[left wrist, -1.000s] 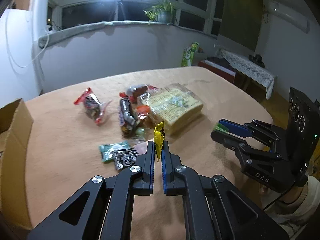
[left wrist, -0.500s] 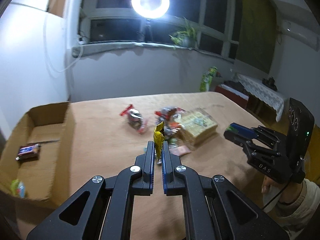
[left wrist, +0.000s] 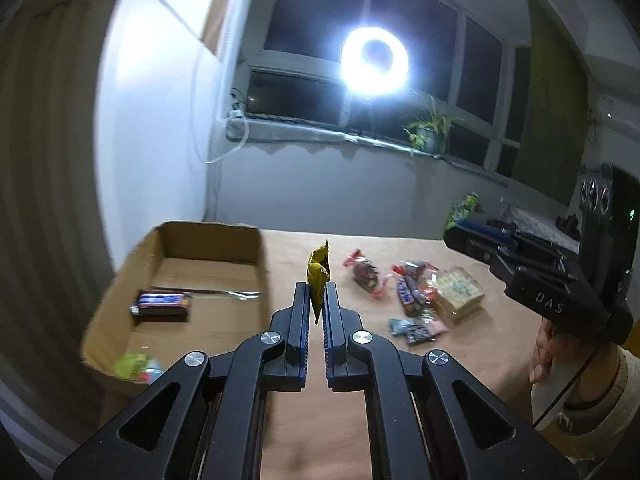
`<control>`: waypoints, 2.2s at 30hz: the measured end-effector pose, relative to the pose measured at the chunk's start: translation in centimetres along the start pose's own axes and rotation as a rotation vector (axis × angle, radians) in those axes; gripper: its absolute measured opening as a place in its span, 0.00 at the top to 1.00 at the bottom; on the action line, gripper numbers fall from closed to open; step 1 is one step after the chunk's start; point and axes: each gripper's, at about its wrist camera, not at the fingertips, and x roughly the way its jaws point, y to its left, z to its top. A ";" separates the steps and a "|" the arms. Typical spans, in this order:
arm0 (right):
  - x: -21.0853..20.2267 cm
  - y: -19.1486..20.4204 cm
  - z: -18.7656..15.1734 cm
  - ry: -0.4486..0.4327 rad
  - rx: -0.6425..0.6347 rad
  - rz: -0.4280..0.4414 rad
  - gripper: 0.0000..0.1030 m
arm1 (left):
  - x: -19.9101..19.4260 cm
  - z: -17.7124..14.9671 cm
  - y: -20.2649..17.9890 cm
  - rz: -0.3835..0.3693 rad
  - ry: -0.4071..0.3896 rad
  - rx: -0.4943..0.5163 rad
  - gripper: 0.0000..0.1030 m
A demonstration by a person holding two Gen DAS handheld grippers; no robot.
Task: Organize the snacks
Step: 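Carry both candies to the box and open both tools to release, then move both tools back over the remaining snacks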
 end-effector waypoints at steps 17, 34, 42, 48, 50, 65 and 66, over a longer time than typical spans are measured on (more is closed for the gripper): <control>6.1 10.0 3.6 -0.004 -0.116 0.123 0.73 | -1.4 -0.6 5.3 0.044 -0.014 -0.035 0.95; 15.2 10.8 4.1 0.099 -0.120 0.212 0.61 | 2.6 -1.6 9.6 0.166 0.101 -0.063 0.78; 14.5 9.3 2.4 0.097 -0.075 0.184 0.37 | 0.8 -1.3 9.3 0.295 0.066 -0.051 0.30; 11.4 8.7 0.8 0.088 -0.065 0.127 0.32 | -0.3 0.0 6.8 0.331 0.065 0.023 0.29; 10.5 8.5 0.2 0.094 -0.059 0.122 0.32 | -0.9 0.4 5.9 0.342 0.056 0.041 0.28; 3.1 5.5 -2.5 0.076 -0.013 0.084 0.29 | -3.1 1.6 -0.6 0.341 0.026 0.139 0.24; 2.7 5.1 -2.8 0.078 -0.005 0.082 0.29 | -3.0 1.6 -1.0 0.339 0.029 0.144 0.24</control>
